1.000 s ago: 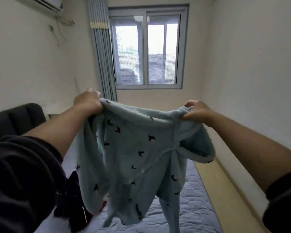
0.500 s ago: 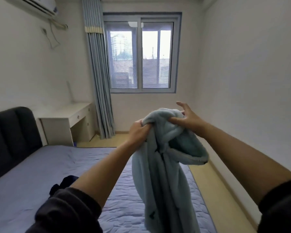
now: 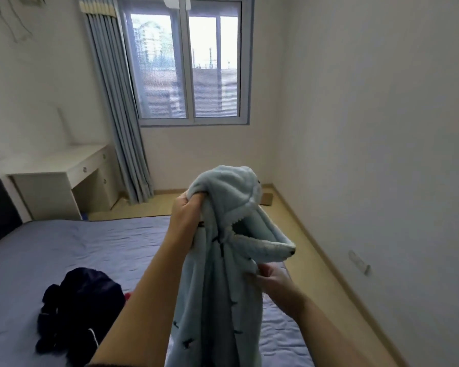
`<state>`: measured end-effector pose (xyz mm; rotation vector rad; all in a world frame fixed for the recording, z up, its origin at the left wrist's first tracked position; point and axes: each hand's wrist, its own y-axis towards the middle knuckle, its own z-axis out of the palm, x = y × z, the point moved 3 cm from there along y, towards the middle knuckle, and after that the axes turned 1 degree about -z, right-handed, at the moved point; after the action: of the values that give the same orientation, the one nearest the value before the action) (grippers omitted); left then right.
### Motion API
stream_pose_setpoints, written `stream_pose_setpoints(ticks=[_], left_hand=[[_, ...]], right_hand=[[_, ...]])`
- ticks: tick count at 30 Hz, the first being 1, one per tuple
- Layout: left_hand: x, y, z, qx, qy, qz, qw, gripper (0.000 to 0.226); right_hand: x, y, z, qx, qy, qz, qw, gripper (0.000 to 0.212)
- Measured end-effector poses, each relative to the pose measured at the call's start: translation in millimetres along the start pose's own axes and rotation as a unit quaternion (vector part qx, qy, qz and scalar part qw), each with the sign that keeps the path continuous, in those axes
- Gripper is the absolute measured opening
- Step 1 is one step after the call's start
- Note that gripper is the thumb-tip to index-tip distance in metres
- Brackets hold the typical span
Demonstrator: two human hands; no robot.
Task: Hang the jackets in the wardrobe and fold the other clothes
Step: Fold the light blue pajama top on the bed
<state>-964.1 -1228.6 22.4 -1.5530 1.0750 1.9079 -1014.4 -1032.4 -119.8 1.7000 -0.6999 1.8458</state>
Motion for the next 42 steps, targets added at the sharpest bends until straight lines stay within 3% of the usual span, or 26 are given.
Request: stream_pose_setpoints(ticks=[4,6,8,12,17,21,23,25,27,30,32,37,42], left_hand=[[8,-2,-52,-0.02,0.1,0.034,0.994,0.016],[6,0,-76,0.023,0.192,0.039,0.98,0.006],[-2,0,-94,0.078,0.264,0.042,0.96,0.019],[-38,4,-118,0.173,0.295,0.093,0.935,0.006],[-71,31,-133,0.168,0.403,0.144,0.888,0.011],[-53,79,-117,0.16,0.502,0.135,0.839,0.013],[-33,119,-94,0.155,0.575,0.102,0.797,0.018],[-12,162,-67,0.121,0.656,0.084,0.74,0.018],[8,200,-41,0.059,0.678,0.12,0.723,0.017],[68,220,-27,-0.025,0.58,0.109,0.807,0.021],[137,194,-31,0.006,0.549,0.029,0.835,0.02],[315,68,-70,0.126,0.584,-0.133,0.791,0.011],[445,-57,-94,0.224,0.596,-0.246,0.73,0.011]], right_hand=[[29,1,-12,-0.088,0.071,-0.014,0.994,0.025],[54,-2,-15,-0.09,0.007,-0.026,0.996,0.023],[82,-3,-12,-0.073,-0.095,-0.024,0.992,0.028],[148,3,-4,-0.032,-0.247,-0.076,0.965,0.03],[207,25,-8,-0.022,-0.299,-0.108,0.948,0.026],[215,83,-34,-0.032,-0.345,-0.082,0.934,0.018],[208,134,-52,-0.06,-0.419,-0.055,0.904,0.018],[197,189,-67,-0.12,-0.511,-0.012,0.851,0.027],[184,235,-79,-0.199,-0.558,0.008,0.806,0.03],[132,273,-87,-0.223,-0.566,0.022,0.793,0.043],[64,270,-87,-0.172,-0.577,0.067,0.796,0.046],[-136,195,-87,-0.047,-0.522,0.238,0.818,0.047],[-306,120,-79,0.033,-0.495,0.345,0.797,0.044]])
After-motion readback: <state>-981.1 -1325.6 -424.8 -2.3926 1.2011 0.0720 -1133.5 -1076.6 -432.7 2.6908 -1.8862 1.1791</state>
